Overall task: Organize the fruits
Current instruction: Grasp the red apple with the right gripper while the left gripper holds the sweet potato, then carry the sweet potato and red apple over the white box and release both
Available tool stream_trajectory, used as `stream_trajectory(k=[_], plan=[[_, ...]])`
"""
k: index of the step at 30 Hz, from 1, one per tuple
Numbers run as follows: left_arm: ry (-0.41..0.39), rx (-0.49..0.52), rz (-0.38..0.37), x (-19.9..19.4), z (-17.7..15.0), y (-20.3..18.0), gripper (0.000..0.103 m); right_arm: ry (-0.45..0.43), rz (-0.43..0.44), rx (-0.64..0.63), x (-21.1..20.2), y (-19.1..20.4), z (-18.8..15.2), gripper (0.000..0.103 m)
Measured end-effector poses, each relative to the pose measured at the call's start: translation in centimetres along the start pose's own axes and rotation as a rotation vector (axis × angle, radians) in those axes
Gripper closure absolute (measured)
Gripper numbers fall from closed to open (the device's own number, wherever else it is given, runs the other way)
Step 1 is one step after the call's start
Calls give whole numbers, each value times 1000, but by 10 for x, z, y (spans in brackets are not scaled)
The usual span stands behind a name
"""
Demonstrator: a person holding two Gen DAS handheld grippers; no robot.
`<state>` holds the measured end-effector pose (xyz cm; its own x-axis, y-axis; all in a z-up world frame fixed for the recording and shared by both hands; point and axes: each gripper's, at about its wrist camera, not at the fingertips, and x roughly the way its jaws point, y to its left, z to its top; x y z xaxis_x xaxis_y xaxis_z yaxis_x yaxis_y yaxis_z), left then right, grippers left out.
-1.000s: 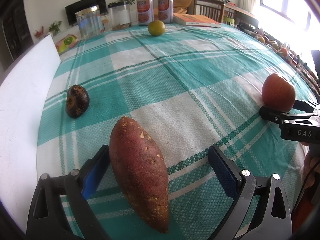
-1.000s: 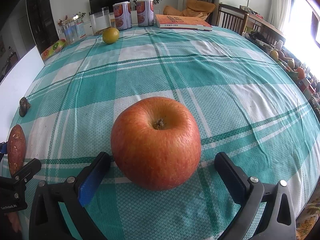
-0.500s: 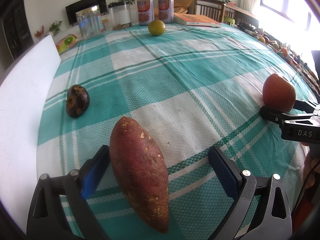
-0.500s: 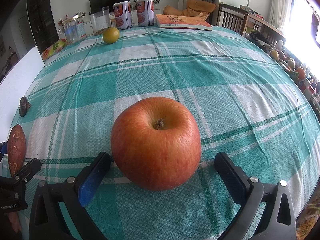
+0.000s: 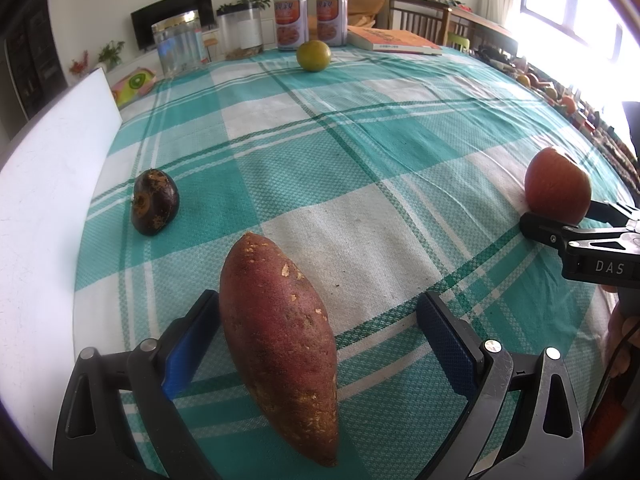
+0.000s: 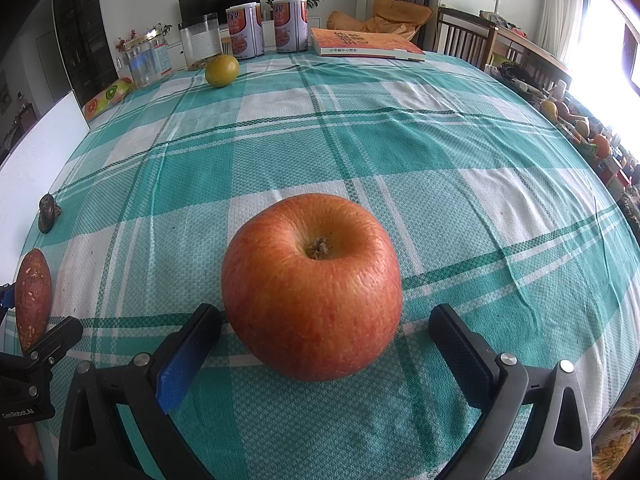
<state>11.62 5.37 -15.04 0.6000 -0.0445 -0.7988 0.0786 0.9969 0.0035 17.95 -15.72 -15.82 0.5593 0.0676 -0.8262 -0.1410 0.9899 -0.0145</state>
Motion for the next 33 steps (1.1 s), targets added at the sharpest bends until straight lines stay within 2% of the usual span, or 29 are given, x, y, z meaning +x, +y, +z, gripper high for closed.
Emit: stream_trajectory(k=[4, 7, 9, 11, 12, 13, 16, 20, 23, 29, 33], plan=[[27, -1, -2, -1, 0, 0, 7, -7, 8, 11, -2, -1, 0, 0], [41, 28, -11, -4, -1, -4, 8, -66, 49, 22, -11, -2, 3, 0], [40, 40, -4, -2, -1, -7, 10, -66, 75, 30, -9, -2, 4, 3], [20, 46, 16, -6, 1, -7, 27, -64, 79, 49, -7, -5, 4, 30], [8, 55, 33, -8, 3, -7, 44, -71, 110, 65, -8, -8, 4, 35], [1, 66, 55, -10, 4, -7, 59, -71, 126, 80, -8, -11, 4, 35], [12, 16, 4, -13, 6, 2, 60, -79, 172, 131, -11, -20, 1, 35], [19, -70, -119, -28, 1, 10, 60, -91, 313, 262, -17, -41, -5, 36], [11, -98, -197, -42, -4, 7, 60, -112, 404, 337, -22, -54, -9, 36], [-12, -152, -312, -67, -7, 8, 60, -142, 464, 380, -30, -60, -12, 36], [-52, -177, -339, -88, -8, 18, 60, -173, 503, 361, -39, -57, -14, 36]])
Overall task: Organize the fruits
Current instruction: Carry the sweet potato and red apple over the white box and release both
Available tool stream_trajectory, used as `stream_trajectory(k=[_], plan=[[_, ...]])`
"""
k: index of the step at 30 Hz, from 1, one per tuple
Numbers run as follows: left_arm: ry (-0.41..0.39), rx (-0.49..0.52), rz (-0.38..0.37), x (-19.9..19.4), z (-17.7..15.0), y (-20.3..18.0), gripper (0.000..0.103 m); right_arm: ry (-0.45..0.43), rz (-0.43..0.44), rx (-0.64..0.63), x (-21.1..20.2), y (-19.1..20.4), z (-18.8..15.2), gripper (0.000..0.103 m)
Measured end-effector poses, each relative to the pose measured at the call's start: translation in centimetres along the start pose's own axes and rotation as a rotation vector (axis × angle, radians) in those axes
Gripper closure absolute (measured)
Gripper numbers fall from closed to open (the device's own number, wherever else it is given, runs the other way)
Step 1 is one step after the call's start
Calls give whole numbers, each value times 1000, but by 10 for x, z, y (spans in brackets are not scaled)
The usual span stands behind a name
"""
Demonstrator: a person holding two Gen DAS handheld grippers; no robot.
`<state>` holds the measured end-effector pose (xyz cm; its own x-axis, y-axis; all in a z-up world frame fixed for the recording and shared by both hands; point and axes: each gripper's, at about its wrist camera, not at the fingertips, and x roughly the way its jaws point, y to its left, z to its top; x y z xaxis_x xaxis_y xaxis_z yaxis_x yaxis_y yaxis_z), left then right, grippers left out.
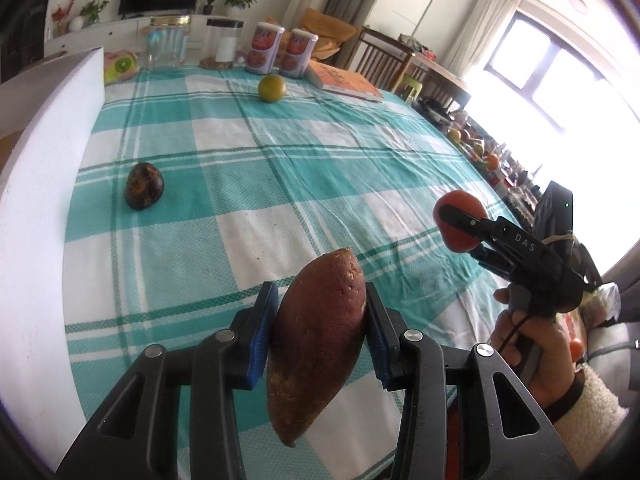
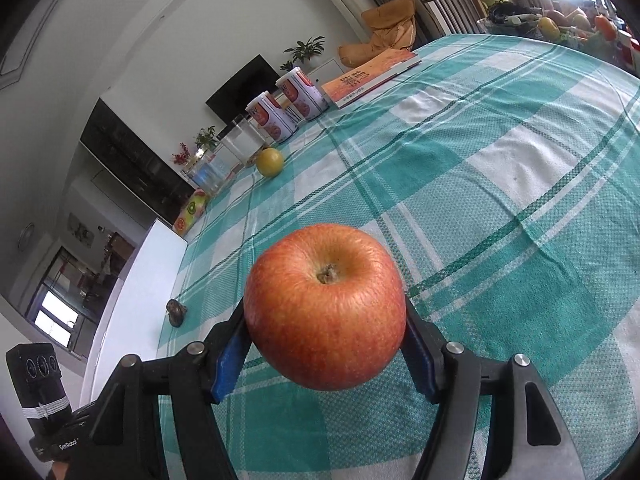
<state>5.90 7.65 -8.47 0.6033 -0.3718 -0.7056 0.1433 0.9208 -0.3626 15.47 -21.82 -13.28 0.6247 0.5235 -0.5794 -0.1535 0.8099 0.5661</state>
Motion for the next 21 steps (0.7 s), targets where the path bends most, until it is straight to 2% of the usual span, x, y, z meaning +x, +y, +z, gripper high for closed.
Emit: stream_trajectory(k=[5, 7, 9, 10, 12, 14, 17, 19, 21], plan=[[-54, -106, -87, -47, 1, 20, 60, 40, -11, -60, 7, 12, -4, 36], [-89, -171, -146, -78, 3, 35, 60, 73, 6, -94, 10, 23, -8, 36], [-154, -218, -162, -117, 7, 57, 60, 115, 26, -137, 10, 43, -18, 36], [-196, -229, -132, -137, 10, 70, 60, 137, 47, -152, 12, 56, -22, 36], [-260, -242, -17, -168, 15, 99, 60, 178, 131, -186, 18, 92, -30, 36], [-271, -270, 106, -181, 18, 133, 60, 207, 211, -267, 24, 145, -35, 36], [-195, -340, 257, -173, 17, 188, 60, 272, 335, -415, 35, 234, -49, 36], [-131, -385, 342, -162, 13, 219, 60, 318, 383, -555, 43, 294, -69, 35], [-76, -446, 392, -156, 7, 247, 60, 361, 399, -693, 53, 344, -94, 36]])
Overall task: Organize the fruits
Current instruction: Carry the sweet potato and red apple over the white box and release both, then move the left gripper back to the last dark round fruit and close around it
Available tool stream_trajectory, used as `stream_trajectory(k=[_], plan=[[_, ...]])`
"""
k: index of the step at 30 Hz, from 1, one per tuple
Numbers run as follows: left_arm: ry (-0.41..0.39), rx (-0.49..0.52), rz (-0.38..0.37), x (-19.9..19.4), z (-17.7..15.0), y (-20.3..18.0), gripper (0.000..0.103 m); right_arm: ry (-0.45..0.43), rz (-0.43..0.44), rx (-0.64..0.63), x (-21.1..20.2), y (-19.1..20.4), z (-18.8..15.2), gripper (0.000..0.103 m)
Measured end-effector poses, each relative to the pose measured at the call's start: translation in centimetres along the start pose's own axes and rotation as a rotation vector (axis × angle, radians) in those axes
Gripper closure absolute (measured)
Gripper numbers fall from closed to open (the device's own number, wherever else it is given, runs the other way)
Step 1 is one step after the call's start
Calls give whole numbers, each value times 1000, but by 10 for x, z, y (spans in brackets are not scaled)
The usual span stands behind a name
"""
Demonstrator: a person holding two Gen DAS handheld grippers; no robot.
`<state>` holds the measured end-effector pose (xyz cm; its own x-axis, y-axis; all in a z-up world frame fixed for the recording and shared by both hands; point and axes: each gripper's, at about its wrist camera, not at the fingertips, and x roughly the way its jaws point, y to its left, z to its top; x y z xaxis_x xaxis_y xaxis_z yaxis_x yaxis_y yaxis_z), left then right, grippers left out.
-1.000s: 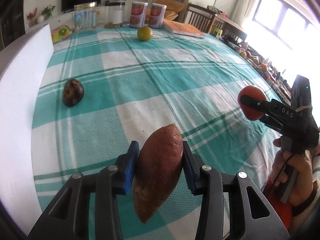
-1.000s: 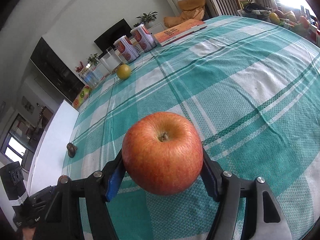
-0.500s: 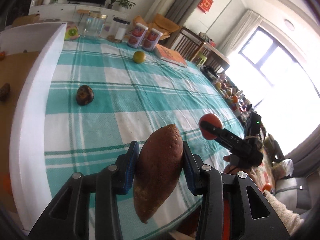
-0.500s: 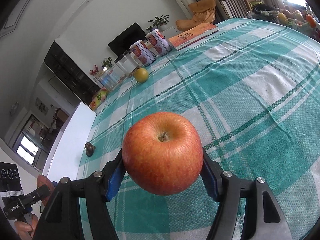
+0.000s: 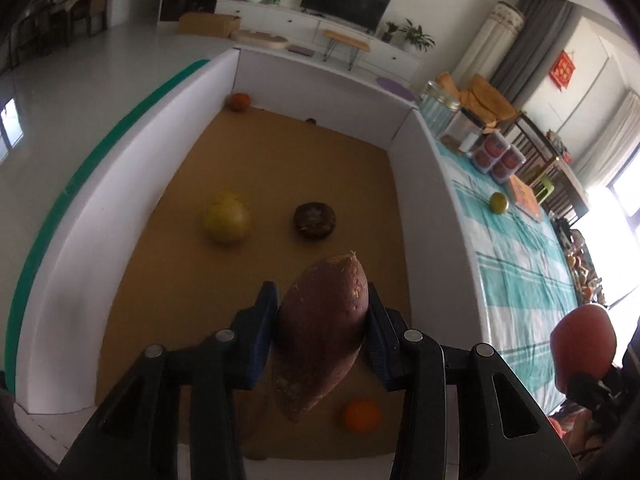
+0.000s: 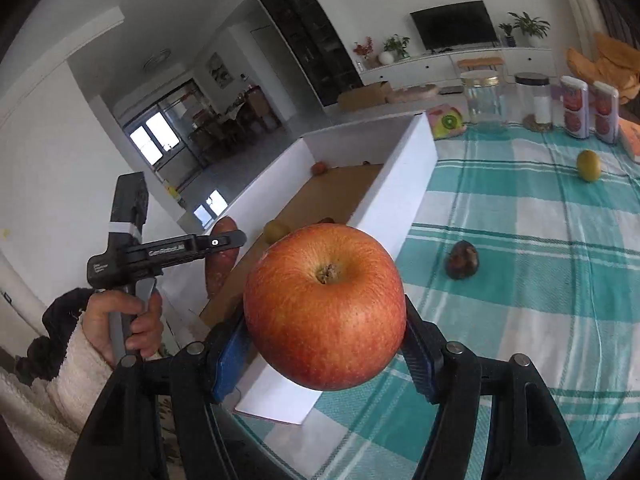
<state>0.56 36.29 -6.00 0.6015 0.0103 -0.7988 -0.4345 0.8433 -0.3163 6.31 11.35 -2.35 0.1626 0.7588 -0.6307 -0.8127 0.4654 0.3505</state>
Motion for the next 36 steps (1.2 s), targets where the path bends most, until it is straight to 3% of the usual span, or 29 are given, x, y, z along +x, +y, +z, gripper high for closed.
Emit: stream_trajectory(k=[3, 6, 8, 9, 10, 12, 14, 16, 19, 22, 25, 27, 30, 32, 33, 34, 36], plan=[[64, -87, 20, 15, 0, 28, 60, 144, -19, -138, 59, 45, 16, 35], [70, -153, -17, 11, -2, 46, 61, 291, -43, -171, 115, 60, 21, 35], [52, -142, 4, 6, -4, 47, 48, 349, -64, -169, 142, 61, 22, 35], [40, -151, 2, 3, -4, 48, 33, 373, -80, -170, 153, 59, 22, 35], [22, -161, 3, 0, -4, 49, 25, 366, -105, -178, 157, 59, 23, 34], [-31, -165, 22, -10, -5, 48, 25, 276, -94, -145, 141, 49, 33, 32], [-86, -155, 39, -21, -6, 43, 23, 152, -54, -57, 109, 31, 44, 15], [-145, -131, 55, -33, -6, 32, 20, 21, -78, 1, 72, 12, 53, 9], [-209, -63, 12, -48, -10, 2, 20, -116, -174, 89, 17, -41, 40, 1], [-233, 53, -97, -58, -22, -46, 18, -144, -364, 201, -19, -114, -11, 0], [-195, 214, -247, -57, -42, -108, 16, -41, -660, 309, -37, -190, -80, 0], [-127, 319, -346, -48, -60, -151, 14, -30, -741, 416, -67, -231, -118, 0], [-2, 441, -452, -19, -92, -207, 14, -94, -808, 547, -107, -255, -152, 0], [76, 468, -448, 8, -110, -235, 14, -203, -783, 591, -131, -254, -153, 0], [100, 474, -437, 21, -118, -247, 14, -217, -826, 575, -135, -252, -151, 0], [107, 481, -396, 36, -123, -254, 14, -207, -866, 563, -134, -252, -149, 0], [79, 512, -273, 62, -131, -264, 14, -178, -856, 573, -127, -254, -150, 0]])
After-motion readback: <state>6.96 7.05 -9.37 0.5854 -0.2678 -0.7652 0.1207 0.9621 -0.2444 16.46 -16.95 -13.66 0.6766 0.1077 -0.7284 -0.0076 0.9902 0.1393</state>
